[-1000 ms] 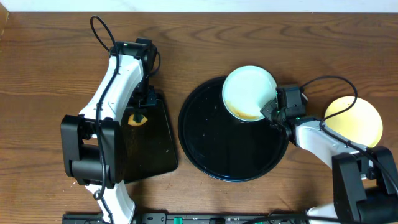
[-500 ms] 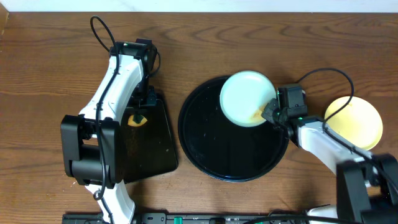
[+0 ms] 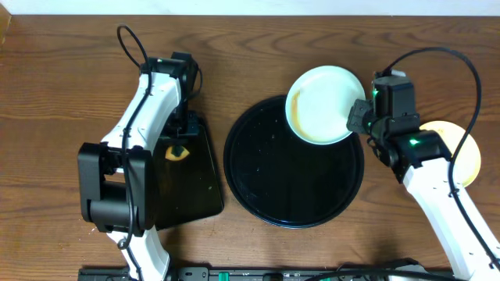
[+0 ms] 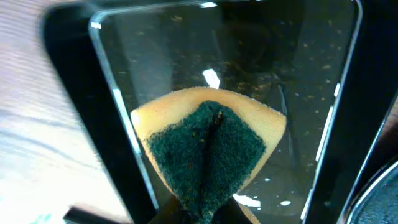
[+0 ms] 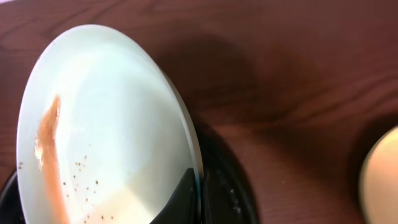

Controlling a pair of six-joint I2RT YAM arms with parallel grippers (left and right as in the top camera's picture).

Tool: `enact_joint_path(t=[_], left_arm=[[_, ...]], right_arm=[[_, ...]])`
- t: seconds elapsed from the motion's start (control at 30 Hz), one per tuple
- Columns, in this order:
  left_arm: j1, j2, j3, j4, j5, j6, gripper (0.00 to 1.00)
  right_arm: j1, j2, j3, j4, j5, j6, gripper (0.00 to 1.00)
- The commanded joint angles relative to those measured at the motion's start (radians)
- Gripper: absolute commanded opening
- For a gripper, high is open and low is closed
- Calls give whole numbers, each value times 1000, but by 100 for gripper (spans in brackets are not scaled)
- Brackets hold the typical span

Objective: Clean dirty plates on tray and stack at the side
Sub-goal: 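Lift the pale green plate and carry it right toward the yellow plate, then lower the pale green plate onto the yellow plate stack and release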

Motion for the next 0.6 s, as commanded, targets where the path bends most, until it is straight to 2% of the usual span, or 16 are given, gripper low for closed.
enact_joint_path(t=[0.0, 0.2, 0.37, 0.57], left_arm=[[2, -7, -53, 23, 85, 25, 8], [2, -7, -157, 86, 126, 39, 8], [2, -7, -211, 127, 179, 62, 8], [2, -7, -251, 177, 225, 73, 8]], right_arm=[[-4, -3, 47, -36, 21, -174, 2], [50, -3, 72, -106, 130, -287, 2], [131, -3, 72, -134, 245, -322, 2], [255, -3, 72, -157, 492, -376, 1]])
